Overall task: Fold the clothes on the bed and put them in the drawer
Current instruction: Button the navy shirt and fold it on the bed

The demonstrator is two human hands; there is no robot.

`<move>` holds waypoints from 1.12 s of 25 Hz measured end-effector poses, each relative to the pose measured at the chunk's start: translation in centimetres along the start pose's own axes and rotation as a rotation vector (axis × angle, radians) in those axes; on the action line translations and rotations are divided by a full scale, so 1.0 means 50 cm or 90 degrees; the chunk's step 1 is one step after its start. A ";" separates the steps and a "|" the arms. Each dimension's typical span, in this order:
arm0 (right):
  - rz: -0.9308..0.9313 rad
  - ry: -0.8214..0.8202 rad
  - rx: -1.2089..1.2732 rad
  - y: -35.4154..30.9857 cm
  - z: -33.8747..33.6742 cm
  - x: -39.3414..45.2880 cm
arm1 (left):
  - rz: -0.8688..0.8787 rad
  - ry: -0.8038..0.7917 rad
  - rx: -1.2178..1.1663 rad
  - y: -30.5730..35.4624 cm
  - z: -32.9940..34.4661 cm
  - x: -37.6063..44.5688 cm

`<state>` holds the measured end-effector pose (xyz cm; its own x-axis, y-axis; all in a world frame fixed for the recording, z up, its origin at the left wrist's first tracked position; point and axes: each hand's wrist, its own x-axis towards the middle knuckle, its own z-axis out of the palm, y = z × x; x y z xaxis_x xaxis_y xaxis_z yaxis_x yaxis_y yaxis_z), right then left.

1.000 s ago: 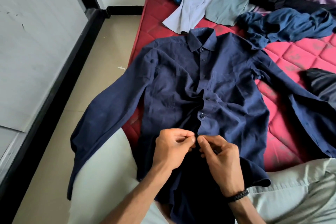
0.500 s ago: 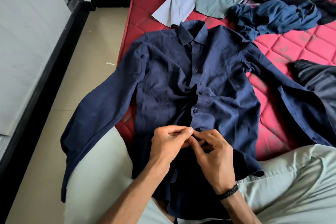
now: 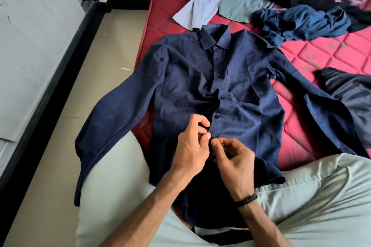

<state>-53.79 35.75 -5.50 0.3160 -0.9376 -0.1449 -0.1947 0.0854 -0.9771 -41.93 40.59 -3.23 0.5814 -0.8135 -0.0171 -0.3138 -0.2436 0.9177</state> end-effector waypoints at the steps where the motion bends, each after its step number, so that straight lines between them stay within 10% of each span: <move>1: 0.026 0.002 0.032 0.000 0.000 -0.001 | 0.012 -0.016 -0.001 0.001 -0.002 0.001; 7: 0.212 -0.132 0.289 -0.005 -0.026 0.022 | -0.011 -0.064 0.005 0.008 -0.012 0.003; 16: -0.012 -0.159 -0.707 -0.010 -0.066 -0.029 | -0.122 -0.275 0.362 -0.048 -0.022 0.003; 22: -0.142 -0.094 -0.879 -0.019 -0.144 -0.100 | -0.033 -0.301 0.478 -0.015 -0.069 -0.067; 28: -0.222 -0.087 -0.722 -0.103 -0.206 -0.146 | 0.085 -0.222 0.401 0.009 -0.138 -0.119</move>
<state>-64.67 38.68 2.22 0.5978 -0.8014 0.0182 -0.7657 -0.5776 -0.2830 -40.35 48.98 0.02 0.2683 -0.9526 -0.1432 -0.7980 -0.3030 0.5209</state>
